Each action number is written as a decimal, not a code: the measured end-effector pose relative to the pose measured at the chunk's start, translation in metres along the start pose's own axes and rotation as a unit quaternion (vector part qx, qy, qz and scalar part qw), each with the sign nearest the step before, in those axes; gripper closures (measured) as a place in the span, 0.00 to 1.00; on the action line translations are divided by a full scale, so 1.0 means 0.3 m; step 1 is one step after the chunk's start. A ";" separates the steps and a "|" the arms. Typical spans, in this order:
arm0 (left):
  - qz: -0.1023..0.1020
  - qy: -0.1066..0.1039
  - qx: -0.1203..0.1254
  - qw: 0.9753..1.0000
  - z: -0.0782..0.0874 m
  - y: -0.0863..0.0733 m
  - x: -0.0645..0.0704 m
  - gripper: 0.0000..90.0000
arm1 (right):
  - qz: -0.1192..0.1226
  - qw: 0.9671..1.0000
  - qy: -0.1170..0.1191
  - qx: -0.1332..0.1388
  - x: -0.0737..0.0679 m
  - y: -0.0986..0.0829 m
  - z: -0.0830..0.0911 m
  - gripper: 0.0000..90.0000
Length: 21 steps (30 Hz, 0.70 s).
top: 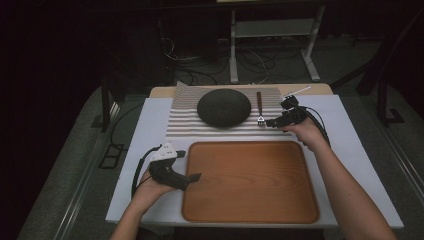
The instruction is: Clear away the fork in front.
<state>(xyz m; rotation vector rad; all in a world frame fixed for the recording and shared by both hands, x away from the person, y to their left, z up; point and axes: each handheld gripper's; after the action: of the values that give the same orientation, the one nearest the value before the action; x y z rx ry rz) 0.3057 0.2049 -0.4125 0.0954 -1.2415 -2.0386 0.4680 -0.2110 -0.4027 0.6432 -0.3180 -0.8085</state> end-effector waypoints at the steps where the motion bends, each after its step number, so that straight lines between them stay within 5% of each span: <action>1: 0.000 0.000 0.000 1.000 0.001 0.000 0.000 0.00 | 0.003 1.000 -0.001 -0.001 0.001 0.005 -0.006 0.22; 7: 0.003 -0.001 0.002 1.000 0.001 0.000 0.000 0.00 | -0.002 1.000 0.000 -0.013 0.017 0.046 -0.037 0.37; 14: 0.003 -0.002 0.003 1.000 0.003 0.000 0.000 0.00 | -0.005 0.999 -0.017 -0.038 0.036 0.109 -0.083 0.38; 21: 0.000 -0.001 0.003 1.000 0.005 0.000 -0.002 0.00 | -0.019 0.998 -0.016 -0.066 0.069 0.157 -0.145 0.48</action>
<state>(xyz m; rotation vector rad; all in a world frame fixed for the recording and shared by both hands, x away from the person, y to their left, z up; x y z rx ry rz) 0.3056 0.2065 -0.4118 0.0970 -1.2481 -2.0356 0.5298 -0.1844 -0.4054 0.5145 -0.2802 -0.8689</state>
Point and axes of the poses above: each handheld gripper's, and its own axes: z roughly backward along the jaws, y roughly out of its top, x roughly to its right, and after that the axes turned 13 degrees about z, right-handed
